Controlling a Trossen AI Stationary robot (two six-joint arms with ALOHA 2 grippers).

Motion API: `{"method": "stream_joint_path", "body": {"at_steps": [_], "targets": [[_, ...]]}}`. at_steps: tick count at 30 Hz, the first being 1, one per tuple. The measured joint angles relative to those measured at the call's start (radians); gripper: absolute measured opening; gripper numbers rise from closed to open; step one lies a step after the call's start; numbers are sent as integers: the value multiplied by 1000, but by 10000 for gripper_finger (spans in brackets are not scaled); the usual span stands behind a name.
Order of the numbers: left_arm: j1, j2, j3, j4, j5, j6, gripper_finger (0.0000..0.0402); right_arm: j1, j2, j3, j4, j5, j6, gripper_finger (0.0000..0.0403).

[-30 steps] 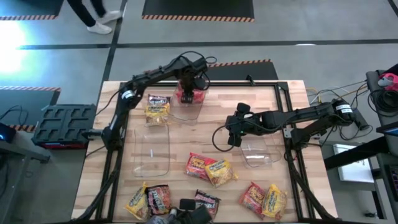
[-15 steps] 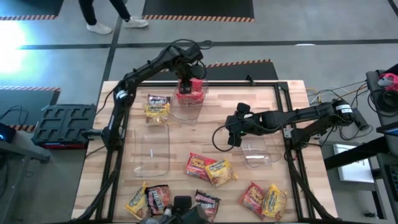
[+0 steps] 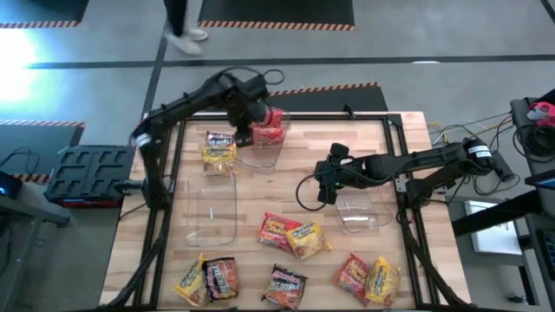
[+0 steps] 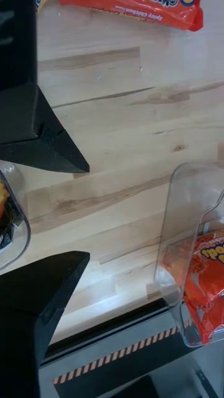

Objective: Sort Maruchan noodles
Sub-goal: Put the top right yellow pack noodle into the bottom left transparent bin

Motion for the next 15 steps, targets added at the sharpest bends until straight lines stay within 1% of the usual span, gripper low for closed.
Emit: {"method": "stream_joint_path", "body": {"at_steps": [4,9,12,15], "targets": [[-64,-204,-283,148,-38,-132,168,0,0,0,0,0,0,208],[-156,-448,-629,385,-135,-357,168,0,0,0,2,0,0,208],[-197,-567,-793,500,-186,-479,168,0,0,0,3,0,0,208],[-212,-658,-933,594,-220,-579,168,0,0,0,3,0,0,208]]}}
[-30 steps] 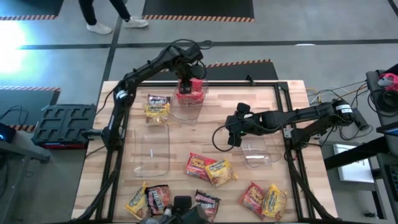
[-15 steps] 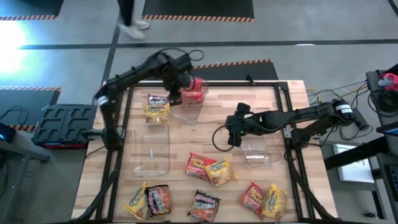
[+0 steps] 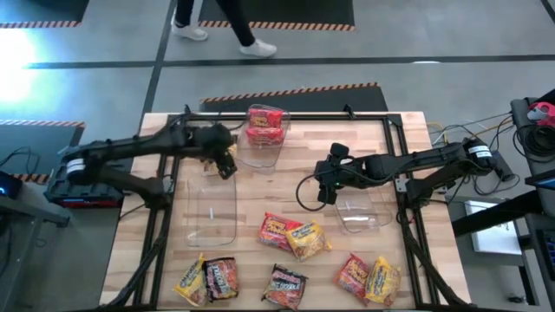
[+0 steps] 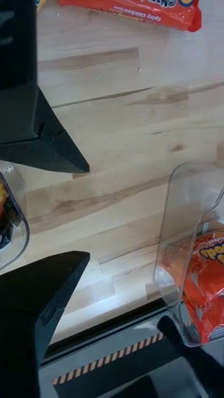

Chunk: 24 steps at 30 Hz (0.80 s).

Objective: Sort Maruchan noodles
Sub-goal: Put the top right yellow pack noodle into the bottom left transparent bin

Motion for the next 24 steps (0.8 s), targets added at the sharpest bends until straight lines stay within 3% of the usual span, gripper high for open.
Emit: {"method": "stream_joint_path", "body": {"at_steps": [4,8,13,24], "targets": [[0,-77,-133,139,-12,-72,168,0,0,0,0,0,0,208],[0,-132,-207,257,-68,-40,165,0,0,0,1,0,0,208],[42,-168,-254,262,-170,10,162,0,0,0,1,0,0,208],[184,-141,-265,241,-83,1,162,0,0,0,1,0,0,208]]}}
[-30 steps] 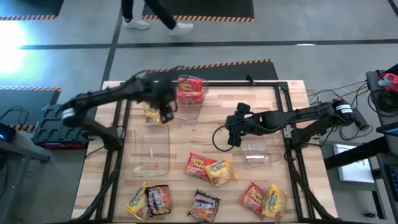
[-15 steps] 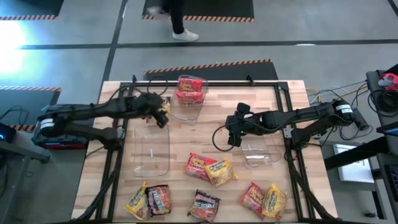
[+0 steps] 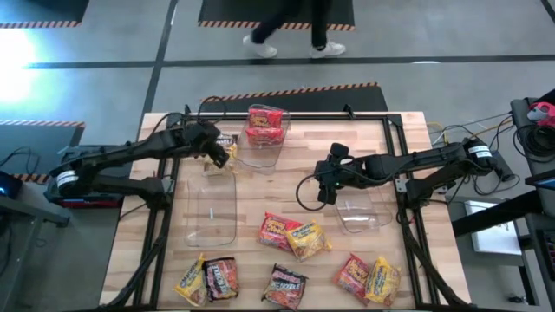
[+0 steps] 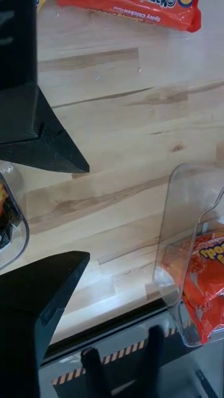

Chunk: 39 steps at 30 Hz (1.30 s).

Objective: Sort Maruchan noodles
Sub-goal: Put the top right yellow pack noodle into the bottom left transparent bin

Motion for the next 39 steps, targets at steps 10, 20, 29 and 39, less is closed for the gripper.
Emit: {"method": "stream_joint_path", "body": {"at_steps": [10,20,29,39], "targets": [[32,45,0,-76,70,-16,162,0,6,0,97,-18,-32,208],[37,29,-14,-88,71,-23,162,0,6,0,174,-34,12,208],[25,21,-25,100,104,-9,162,0,6,0,177,-35,99,208],[-75,26,-26,331,399,-109,162,-13,11,-3,102,-422,403,208]]}}
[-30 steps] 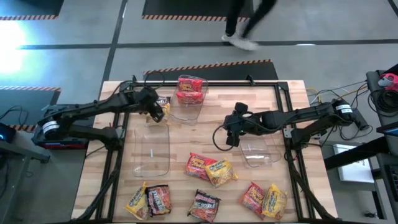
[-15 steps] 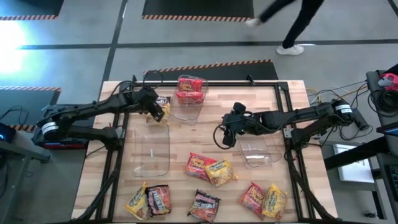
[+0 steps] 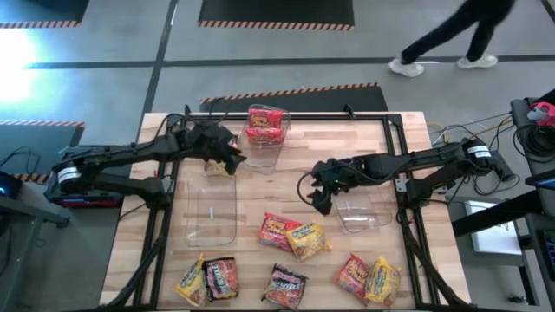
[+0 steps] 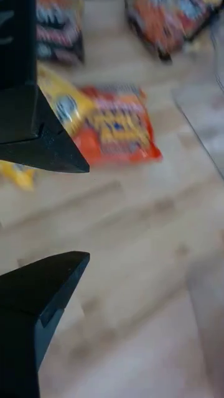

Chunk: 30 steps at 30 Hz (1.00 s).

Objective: Sort Maruchan noodles
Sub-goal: Put the top right yellow pack noodle into the bottom left transparent bin

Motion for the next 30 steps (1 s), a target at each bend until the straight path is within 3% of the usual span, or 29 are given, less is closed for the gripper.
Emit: {"method": "stream_joint_path", "body": {"at_steps": [6,11,18,25,30], "targets": [[-185,1,0,109,15,-71,162,62,35,0,9,-106,53,203],[-356,12,0,218,-44,-153,162,132,94,0,45,-190,65,196],[-525,146,14,325,-71,-278,162,255,153,6,52,-211,113,185],[-574,333,113,339,-69,-330,162,356,216,7,57,-183,204,176],[-575,428,174,347,-9,-352,162,380,279,7,56,-179,212,177]]}}
